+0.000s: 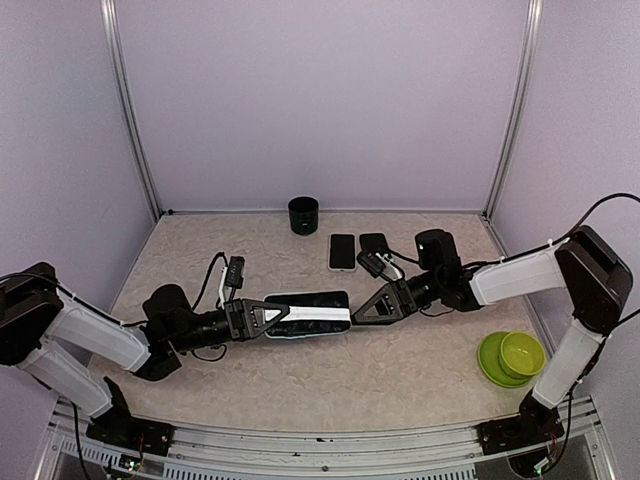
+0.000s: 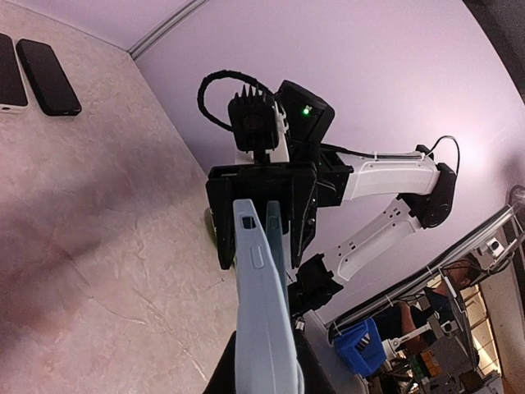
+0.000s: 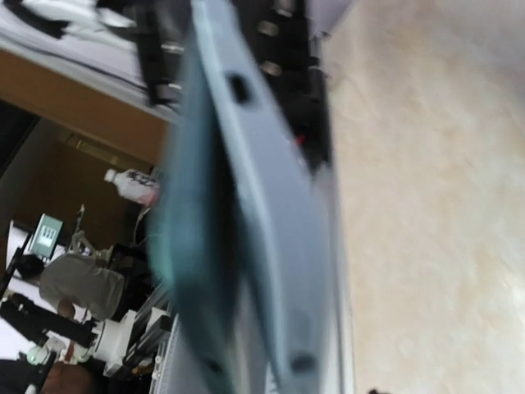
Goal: Put the phone into the phone case
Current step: Press the top right corner of the phone case.
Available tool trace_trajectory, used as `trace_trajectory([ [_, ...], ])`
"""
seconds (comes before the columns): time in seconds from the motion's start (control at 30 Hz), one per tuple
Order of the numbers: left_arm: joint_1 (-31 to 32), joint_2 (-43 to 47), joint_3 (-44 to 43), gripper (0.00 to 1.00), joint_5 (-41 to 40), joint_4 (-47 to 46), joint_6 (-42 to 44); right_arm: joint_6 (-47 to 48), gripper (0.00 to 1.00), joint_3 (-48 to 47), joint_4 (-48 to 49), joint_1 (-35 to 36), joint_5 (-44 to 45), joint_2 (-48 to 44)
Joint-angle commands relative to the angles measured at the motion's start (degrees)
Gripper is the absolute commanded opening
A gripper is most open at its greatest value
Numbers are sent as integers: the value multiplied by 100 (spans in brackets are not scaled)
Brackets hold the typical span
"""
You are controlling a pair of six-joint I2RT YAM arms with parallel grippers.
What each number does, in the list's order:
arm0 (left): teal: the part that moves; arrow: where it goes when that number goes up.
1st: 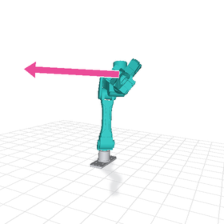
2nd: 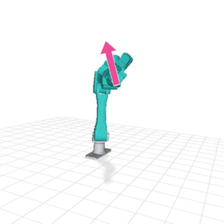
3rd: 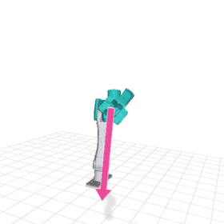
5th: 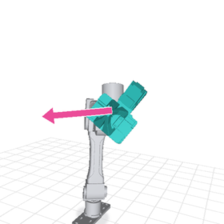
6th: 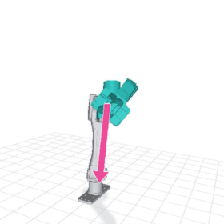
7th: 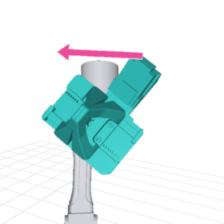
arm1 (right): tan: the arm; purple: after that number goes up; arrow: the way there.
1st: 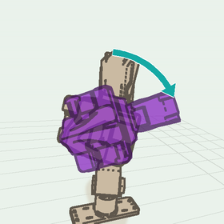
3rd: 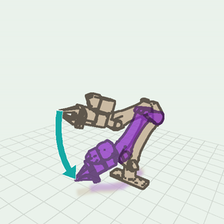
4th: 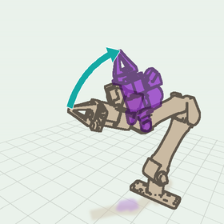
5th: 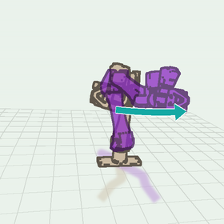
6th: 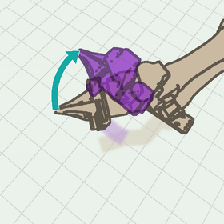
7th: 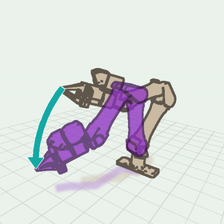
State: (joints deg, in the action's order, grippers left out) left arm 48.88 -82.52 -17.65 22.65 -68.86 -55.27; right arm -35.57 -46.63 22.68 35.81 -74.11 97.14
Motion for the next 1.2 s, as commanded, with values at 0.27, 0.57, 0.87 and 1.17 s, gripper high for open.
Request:
trace_trajectory([
  [0.27, 62, -559, -174, 0, 499, -1416, -415, -868, 50, -32, 1522, 217, -412, -129],
  [0.57, 95, -640, -182, 0, 443, -1435, -433, -1700, 34, 49, 2672, 387, -633, 69],
  [0.87, 94, -737, -154, 5, 392, -1433, -426, -1711, 10, 13, 2567, 470, -588, 129],
  [1.17, 86, -648, -122, 19, 117, -842, -205, 213, 0, -597, -492, 441, 425, -130],
])
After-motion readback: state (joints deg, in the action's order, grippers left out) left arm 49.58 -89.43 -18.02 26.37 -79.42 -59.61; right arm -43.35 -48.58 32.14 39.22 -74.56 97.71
